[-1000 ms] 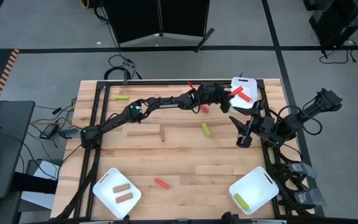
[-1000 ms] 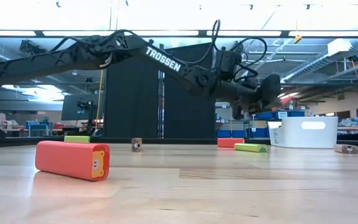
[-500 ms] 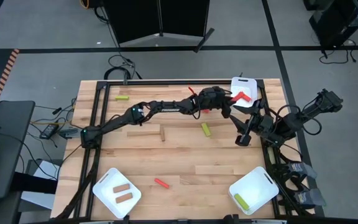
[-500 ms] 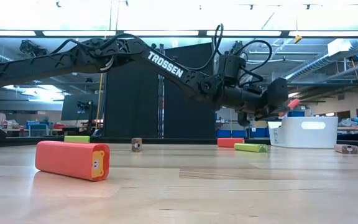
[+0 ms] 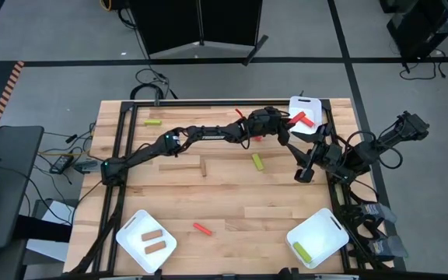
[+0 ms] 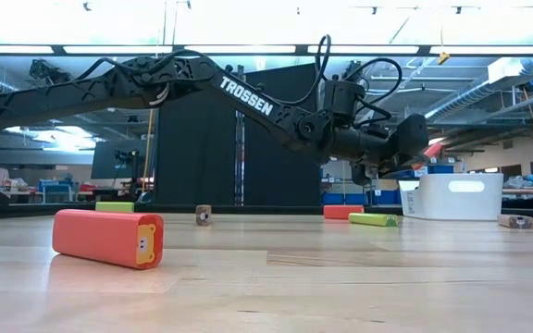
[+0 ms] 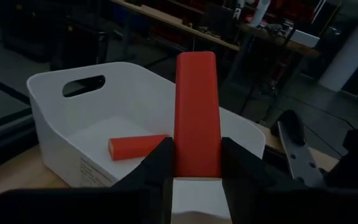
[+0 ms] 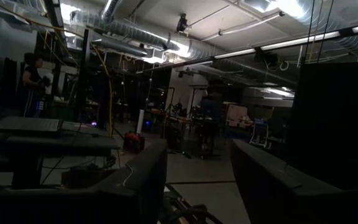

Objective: Sort blocks
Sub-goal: Put the middle orange block into the top right bin, then put the bottom green block into the bottom right bin

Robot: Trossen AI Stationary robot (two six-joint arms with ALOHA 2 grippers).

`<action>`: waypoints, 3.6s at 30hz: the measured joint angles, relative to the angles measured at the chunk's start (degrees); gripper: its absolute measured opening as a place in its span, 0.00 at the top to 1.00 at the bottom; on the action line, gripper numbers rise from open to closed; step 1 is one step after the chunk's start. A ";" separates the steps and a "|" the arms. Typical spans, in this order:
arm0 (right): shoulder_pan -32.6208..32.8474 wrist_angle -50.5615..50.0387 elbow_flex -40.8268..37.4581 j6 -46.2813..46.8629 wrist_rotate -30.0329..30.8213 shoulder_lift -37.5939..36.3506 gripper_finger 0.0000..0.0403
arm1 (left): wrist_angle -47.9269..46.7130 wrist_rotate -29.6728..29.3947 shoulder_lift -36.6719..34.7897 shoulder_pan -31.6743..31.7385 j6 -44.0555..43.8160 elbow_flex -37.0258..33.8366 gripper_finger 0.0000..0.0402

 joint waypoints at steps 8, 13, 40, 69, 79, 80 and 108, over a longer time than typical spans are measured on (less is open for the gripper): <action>0.00 0.00 0.00 0.15 0.00 0.00 0.53 | -0.81 0.26 0.00 -0.15 -1.05 0.02 0.59; 0.00 -0.02 0.00 0.15 0.00 0.00 0.53 | -0.57 0.35 0.00 -0.44 -0.64 0.02 0.51; 2.79 -4.51 0.00 6.23 0.59 0.02 0.53 | -22.26 -3.39 -19.43 -3.94 12.71 -7.64 0.99; -8.53 -9.21 2.50 42.55 -0.76 26.34 0.53 | 18.03 -16.09 -98.94 -14.23 4.94 -105.80 0.99; -17.52 -62.73 23.55 71.03 -5.24 40.85 0.53 | 15.76 -15.93 -105.06 -15.02 4.92 -108.87 0.99; -18.24 -67.54 25.06 73.04 -6.45 41.73 0.53 | 15.05 -15.95 -105.68 -15.02 4.89 -109.01 0.99; -27.55 -67.57 17.88 80.96 -26.73 47.38 0.29 | -9.91 -23.86 -110.60 -9.43 -13.06 -106.09 0.99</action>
